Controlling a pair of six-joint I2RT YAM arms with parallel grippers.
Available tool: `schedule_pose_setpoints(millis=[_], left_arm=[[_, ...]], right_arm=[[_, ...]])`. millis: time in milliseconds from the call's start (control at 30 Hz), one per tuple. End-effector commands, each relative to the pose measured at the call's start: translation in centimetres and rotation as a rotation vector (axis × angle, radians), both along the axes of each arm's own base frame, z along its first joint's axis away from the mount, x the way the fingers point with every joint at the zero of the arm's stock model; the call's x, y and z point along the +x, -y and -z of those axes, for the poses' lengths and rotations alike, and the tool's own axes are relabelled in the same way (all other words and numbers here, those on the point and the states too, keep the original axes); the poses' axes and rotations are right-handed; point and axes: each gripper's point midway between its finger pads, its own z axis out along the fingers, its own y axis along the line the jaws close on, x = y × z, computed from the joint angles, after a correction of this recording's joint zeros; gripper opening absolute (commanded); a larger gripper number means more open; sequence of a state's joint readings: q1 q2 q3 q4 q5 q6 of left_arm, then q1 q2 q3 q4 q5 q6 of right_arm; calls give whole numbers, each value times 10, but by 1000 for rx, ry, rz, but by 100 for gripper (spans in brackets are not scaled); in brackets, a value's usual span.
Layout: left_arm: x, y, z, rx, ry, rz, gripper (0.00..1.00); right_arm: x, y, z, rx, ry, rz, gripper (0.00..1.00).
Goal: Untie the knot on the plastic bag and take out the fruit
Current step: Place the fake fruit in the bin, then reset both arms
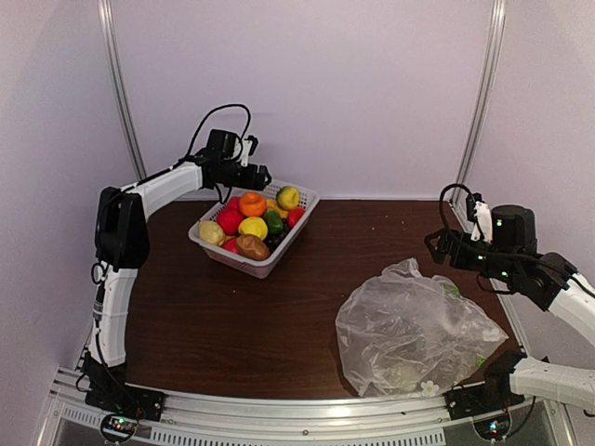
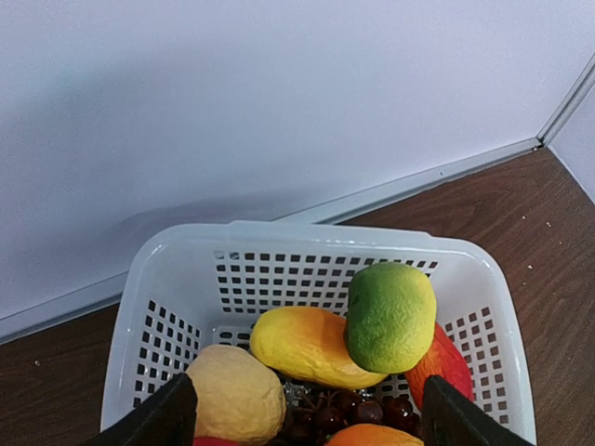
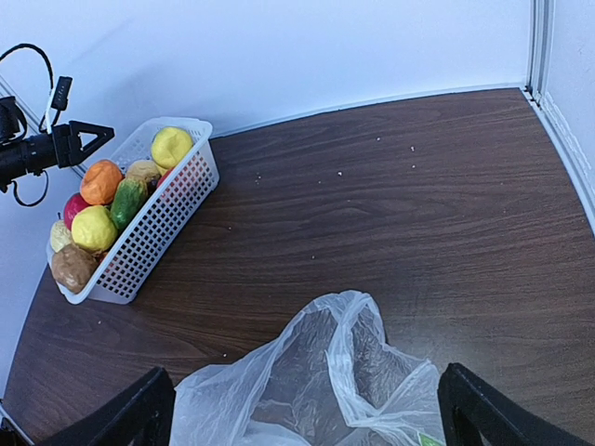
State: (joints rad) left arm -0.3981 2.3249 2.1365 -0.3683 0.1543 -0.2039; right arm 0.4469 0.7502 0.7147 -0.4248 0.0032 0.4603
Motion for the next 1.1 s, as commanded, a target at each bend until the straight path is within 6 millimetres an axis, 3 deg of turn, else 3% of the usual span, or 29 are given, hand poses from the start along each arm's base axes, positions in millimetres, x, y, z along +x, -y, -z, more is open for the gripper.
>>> schedule_pose_setpoints(millis=[0, 267, 333, 367, 433, 533, 667, 800, 967, 1067], left_arm=[[4, -4, -28, -26, 55, -5, 84], [-21, -21, -88, -61, 159, -38, 86], [-34, -31, -112, -70, 196, -66, 87], [-38, -36, -112, -64, 199, -80, 87], [-55, -49, -134, -65, 243, -109, 88], [-80, -76, -149, -53, 282, -174, 94], [-112, -126, -145, -39, 269, -264, 98], [-144, -189, -130, -33, 235, -409, 98], [-194, -257, -103, -45, 222, -562, 98], [-220, -280, -85, -41, 228, -636, 98]], right_arm=[[-3, 3, 6, 2, -18, 10, 100], [4, 1, 5, -26, -5, -4, 100], [8, -1, 2, -49, 0, -16, 100], [10, -2, 0, -56, 0, -19, 100], [16, -4, -3, -82, 0, -27, 100], [28, 1, -8, -119, -3, -14, 100], [48, 20, -17, -143, 9, 25, 100], [65, 53, -16, -130, 7, 96, 100], [70, 91, -10, -104, 48, 171, 100], [65, 112, -16, -114, 131, 236, 100]])
